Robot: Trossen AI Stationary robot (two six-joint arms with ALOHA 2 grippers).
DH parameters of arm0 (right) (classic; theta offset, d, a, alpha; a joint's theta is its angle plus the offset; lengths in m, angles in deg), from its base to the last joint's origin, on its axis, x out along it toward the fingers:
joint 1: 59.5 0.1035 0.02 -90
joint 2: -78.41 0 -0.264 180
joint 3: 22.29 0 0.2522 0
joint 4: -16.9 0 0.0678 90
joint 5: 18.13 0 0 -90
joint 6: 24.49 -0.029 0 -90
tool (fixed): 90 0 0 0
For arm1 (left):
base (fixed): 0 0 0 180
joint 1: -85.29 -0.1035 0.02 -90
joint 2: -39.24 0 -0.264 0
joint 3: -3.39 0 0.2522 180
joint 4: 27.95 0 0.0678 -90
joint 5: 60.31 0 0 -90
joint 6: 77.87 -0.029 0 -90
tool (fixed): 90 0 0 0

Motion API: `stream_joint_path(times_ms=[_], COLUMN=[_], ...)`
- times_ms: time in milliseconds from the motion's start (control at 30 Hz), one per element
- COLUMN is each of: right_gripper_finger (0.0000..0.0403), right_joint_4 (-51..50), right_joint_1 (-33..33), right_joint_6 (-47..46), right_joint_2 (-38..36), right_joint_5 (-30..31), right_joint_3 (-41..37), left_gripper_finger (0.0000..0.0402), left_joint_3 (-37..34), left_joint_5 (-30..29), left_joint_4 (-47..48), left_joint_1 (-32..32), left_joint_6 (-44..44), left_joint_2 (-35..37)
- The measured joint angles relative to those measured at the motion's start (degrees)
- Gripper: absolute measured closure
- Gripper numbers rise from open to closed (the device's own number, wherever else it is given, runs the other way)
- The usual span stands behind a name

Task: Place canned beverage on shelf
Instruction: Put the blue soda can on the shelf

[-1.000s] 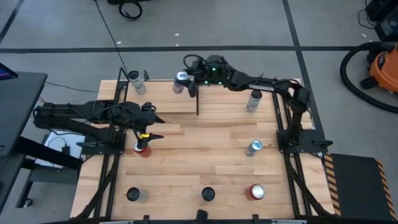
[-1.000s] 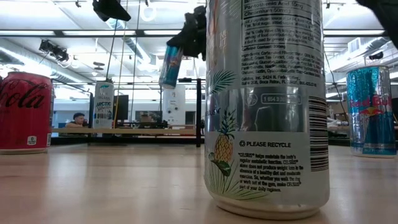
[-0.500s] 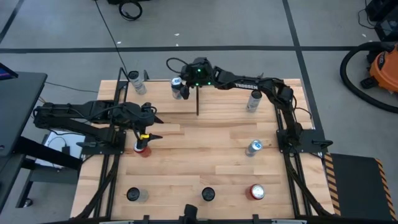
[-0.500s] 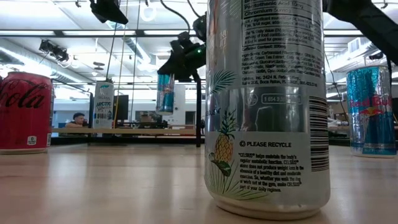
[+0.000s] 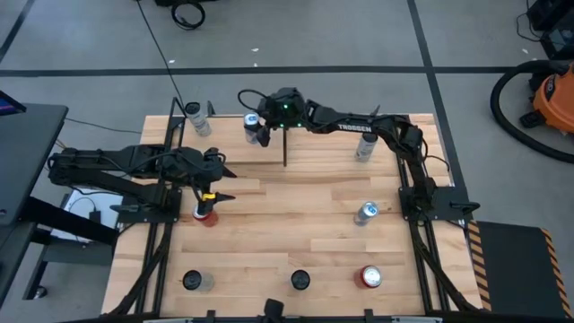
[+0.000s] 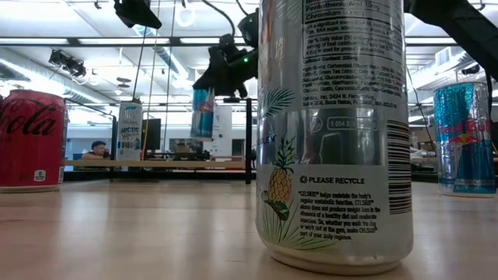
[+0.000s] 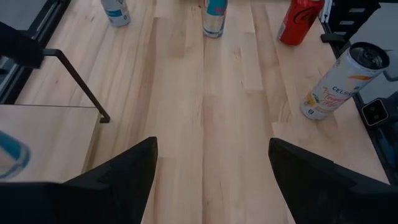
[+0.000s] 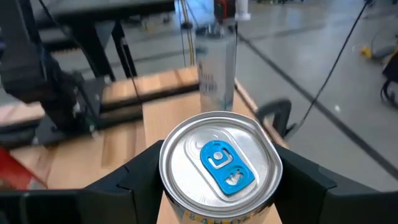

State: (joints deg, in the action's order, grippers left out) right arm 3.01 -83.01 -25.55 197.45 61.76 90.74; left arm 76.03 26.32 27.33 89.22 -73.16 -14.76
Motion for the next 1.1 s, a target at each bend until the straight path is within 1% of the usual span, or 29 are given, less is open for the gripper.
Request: stream_joint_path(times_ms=[67,300,433,633,933,1100], right_gripper_finger=[0.0160,0.0160,0.0160,0.0160,0.0160,0.0160], right_joint_4=[-1.84,-0.23,5.65,8.40,3.48,5.22], right_joint_1=[-0.02,0.16,0.18,-0.15,-1.05,-0.83], right_joint_6=[0.31,1.26,1.26,0.86,-0.62,-0.62], right_joint_2=[0.00,-0.01,-0.07,-0.11,0.11,4.38], right_joint_5=[0.00,0.15,0.15,0.15,0.17,0.11], right_joint_3=[-0.14,-1.32,-1.29,-1.26,-1.27,-1.20], left_gripper_finger=[0.0092,0.0092,0.0092,0.0092,0.0092,0.0092], left_joint_3=[0.00,0.00,0.00,0.00,0.00,0.00], left_joint_5=[-0.02,-0.02,-0.02,-0.02,-0.02,-0.02], left_joint_4=[0.02,-0.07,-0.47,-1.20,-1.22,-1.18], left_joint_1=[0.00,0.00,0.00,0.00,0.00,0.02], left_joint_6=[-0.08,-1.33,-1.38,-1.53,-1.53,-2.73], left_joint_2=[0.00,0.00,0.00,0.00,0.00,0.00])
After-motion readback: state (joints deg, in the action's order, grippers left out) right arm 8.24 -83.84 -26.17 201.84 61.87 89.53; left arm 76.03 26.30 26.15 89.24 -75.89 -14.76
